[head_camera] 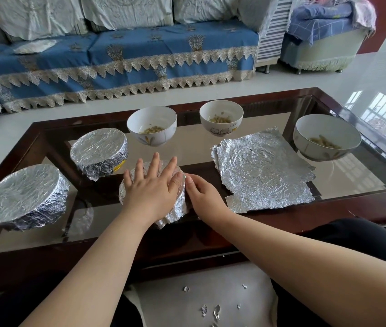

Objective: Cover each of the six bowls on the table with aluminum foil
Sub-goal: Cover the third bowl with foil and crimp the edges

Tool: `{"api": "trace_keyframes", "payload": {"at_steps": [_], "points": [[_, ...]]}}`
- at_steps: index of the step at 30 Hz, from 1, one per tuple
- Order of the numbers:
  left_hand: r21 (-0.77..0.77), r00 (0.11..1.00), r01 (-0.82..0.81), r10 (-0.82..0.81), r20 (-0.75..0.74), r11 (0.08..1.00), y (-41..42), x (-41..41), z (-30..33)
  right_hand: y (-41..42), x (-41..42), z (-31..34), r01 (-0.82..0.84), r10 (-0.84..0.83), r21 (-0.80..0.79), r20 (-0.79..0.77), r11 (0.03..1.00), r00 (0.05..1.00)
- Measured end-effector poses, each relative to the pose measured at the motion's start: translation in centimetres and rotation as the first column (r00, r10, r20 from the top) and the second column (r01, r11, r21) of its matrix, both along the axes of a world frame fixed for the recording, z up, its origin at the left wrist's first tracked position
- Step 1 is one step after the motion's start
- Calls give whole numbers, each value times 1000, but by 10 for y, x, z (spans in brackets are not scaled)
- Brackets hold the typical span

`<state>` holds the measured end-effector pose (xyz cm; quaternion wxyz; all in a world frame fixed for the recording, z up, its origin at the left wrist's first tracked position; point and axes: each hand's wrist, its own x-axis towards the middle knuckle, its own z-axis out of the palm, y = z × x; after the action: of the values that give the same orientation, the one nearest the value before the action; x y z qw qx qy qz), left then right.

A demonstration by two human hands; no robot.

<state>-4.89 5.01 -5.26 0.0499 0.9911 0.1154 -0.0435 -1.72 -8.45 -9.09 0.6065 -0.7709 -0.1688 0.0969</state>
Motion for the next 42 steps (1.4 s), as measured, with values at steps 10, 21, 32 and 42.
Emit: {"api": "trace_keyframes", "payload": {"at_steps": [10,21,32,42], "points": [[1,1000,-11,11,8,1000,0,0,0,8,5,-10,43,-42,52,-21,998,999],[7,1000,-27,26,4,1000,-3,1,1,13,-3,-10,223,-77,302,-429,927,900],[0,999,-33,33,-14,999,-3,1,3,4,17,2,117,273,529,-600,840,752],[-12,1000,-11,11,-11,1000,-1,0,3,-14,33,11,-149,477,511,-604,847,638]]}}
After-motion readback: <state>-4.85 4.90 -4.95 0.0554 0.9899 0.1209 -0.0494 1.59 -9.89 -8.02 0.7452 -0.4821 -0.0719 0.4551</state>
